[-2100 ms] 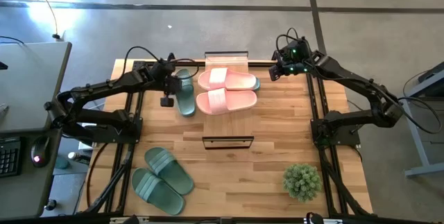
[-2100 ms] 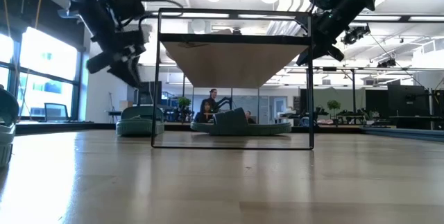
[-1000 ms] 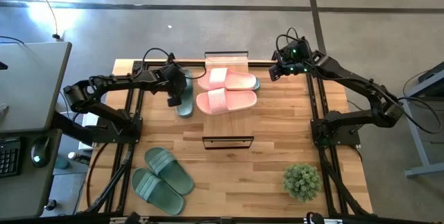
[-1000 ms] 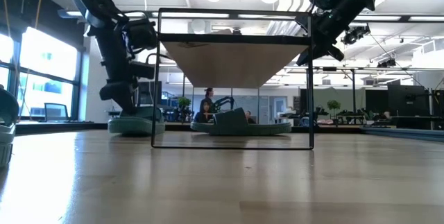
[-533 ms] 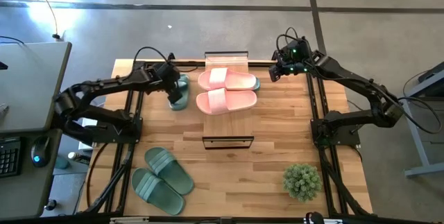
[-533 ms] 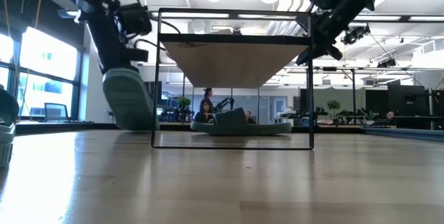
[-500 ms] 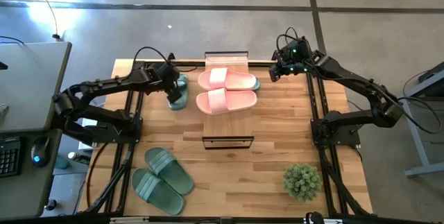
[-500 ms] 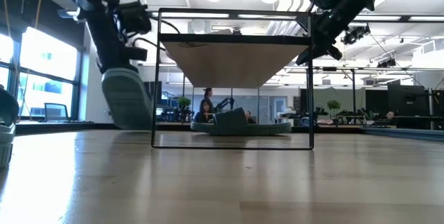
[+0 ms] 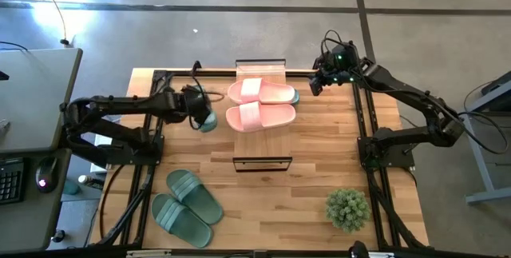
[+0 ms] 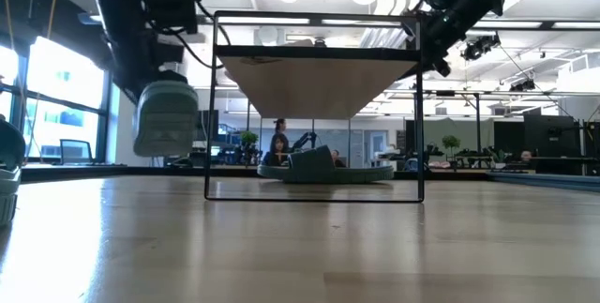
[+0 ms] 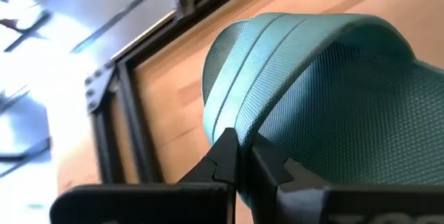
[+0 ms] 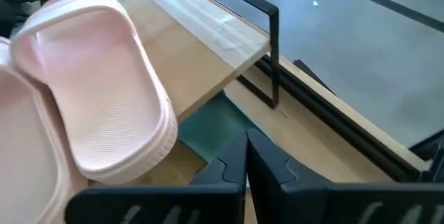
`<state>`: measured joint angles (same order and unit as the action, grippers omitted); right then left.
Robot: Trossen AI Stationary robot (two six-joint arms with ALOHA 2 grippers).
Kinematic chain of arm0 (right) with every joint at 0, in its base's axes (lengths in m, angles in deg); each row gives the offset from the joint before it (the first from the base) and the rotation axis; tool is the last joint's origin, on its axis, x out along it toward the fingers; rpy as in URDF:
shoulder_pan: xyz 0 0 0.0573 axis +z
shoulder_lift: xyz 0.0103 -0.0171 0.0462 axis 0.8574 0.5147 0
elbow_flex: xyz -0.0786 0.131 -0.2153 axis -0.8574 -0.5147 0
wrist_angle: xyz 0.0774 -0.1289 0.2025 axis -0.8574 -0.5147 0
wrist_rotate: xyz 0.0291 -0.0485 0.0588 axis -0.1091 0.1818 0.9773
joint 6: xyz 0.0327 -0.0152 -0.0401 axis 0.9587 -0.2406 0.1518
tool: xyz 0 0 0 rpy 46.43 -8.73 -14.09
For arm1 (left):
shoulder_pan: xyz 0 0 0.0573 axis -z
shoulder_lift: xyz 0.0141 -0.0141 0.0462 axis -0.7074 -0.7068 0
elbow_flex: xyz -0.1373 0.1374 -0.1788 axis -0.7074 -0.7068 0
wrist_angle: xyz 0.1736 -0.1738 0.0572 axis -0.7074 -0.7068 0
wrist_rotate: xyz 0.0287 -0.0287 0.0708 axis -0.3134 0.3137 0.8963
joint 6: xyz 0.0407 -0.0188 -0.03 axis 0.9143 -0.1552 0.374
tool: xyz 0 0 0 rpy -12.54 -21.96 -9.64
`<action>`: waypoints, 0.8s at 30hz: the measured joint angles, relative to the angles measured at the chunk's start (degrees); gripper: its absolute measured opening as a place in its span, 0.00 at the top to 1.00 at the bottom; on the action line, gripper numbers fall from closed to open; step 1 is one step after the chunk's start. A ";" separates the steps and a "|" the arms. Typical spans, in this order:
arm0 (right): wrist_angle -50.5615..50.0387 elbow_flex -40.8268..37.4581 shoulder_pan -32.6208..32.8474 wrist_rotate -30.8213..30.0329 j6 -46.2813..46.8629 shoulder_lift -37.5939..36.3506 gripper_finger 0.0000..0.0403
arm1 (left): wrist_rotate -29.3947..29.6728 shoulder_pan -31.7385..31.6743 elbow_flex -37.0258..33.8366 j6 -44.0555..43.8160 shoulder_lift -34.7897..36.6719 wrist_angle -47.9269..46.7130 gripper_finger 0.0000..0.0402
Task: Pick and place slides into the shelf
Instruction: Put the green slide under the shelf
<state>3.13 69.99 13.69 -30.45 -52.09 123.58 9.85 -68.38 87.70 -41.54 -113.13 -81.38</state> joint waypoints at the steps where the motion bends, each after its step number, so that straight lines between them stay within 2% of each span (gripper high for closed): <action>1: 0.18 0.00 0.01 0.23 -0.35 0.00 1.00 | 1.11 0.87 0.00 -2.75 -0.39 -2.05 1.00; 5: 0.21 0.00 0.01 0.68 -1.65 0.00 1.00 | 3.68 1.68 0.00 -12.91 -2.81 -9.06 1.00; 8: 0.20 0.00 -0.01 2.04 -2.42 0.00 1.00 | 5.34 1.62 0.00 -18.98 -5.14 -9.57 1.00; 19: -0.94 0.00 -0.03 6.22 -4.55 0.00 1.00 | 6.75 1.64 0.00 -30.94 -13.93 -5.57 1.00; 24: -1.84 0.00 -0.04 6.32 -6.32 0.00 1.00 | 6.48 1.64 0.00 -32.02 -16.63 -4.99 1.00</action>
<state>1.28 69.99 13.65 -24.13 -58.41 123.58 16.33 -66.74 87.70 -73.56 -129.76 -86.37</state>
